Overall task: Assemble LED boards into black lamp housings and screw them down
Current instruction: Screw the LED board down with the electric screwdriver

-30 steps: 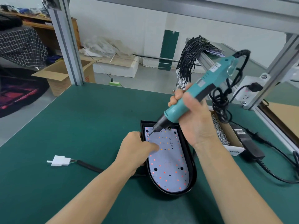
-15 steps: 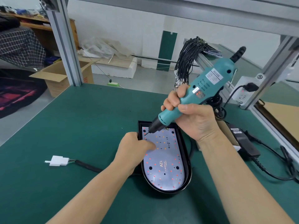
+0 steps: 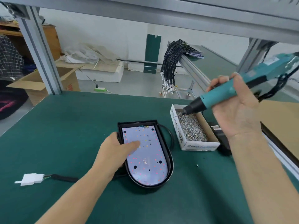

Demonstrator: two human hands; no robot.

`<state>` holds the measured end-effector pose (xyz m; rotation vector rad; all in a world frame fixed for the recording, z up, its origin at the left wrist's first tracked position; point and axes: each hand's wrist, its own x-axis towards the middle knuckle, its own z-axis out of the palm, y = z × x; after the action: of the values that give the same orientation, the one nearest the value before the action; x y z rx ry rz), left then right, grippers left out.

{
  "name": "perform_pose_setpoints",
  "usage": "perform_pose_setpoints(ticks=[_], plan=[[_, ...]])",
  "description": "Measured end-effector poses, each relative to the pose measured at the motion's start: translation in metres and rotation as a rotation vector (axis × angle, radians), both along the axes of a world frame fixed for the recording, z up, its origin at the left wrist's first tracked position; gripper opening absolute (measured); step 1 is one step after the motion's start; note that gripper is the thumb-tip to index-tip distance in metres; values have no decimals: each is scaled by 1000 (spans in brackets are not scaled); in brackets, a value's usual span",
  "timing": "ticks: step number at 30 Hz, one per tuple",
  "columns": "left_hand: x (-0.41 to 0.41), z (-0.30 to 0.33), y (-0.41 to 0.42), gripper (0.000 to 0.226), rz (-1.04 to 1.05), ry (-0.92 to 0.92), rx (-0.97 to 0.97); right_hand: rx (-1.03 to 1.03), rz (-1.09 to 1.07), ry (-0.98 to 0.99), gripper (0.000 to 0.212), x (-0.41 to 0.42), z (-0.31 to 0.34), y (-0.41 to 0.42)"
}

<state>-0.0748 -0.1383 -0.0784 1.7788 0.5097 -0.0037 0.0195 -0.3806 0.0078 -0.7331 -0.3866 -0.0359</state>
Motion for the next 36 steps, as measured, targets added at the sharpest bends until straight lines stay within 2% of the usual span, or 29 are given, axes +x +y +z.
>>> perform_pose_setpoints(ticks=[2,3,5,7,10,14,17,19,22,26,28,33,36], plan=[[7,11,-1,76,45,-80,426,-22,-53,4,22,-4,-4,-17],[14,20,-6,77,85,-224,628,-25,-73,7,32,-6,-6,-24],[34,38,-29,52,-9,-491,849,-28,-124,11,43,-11,-10,-31],[59,48,-66,23,-319,-513,941,-11,-206,35,40,-16,-10,-35],[91,41,-114,15,-657,-345,1051,62,-348,89,36,-21,-8,-41],[111,18,-139,14,-736,-185,1252,31,-429,108,30,-25,-8,-46],[115,18,-144,16,-729,-207,1363,9,-451,113,29,-26,-9,-48],[115,17,-145,19,-711,-223,1362,-8,-452,113,26,-27,-11,-48],[114,11,-141,8,-646,-270,1245,-17,-451,109,25,-29,-12,-50],[106,11,-131,6,-541,-343,850,0,-452,111,25,-30,-9,-52],[100,14,-128,6,-514,-350,564,18,-451,120,24,-31,-7,-52],[77,30,-112,12,-349,-238,-407,55,-404,102,24,-38,0,-46],[58,37,-92,12,-309,-135,-796,77,-338,48,29,-46,6,-36]])
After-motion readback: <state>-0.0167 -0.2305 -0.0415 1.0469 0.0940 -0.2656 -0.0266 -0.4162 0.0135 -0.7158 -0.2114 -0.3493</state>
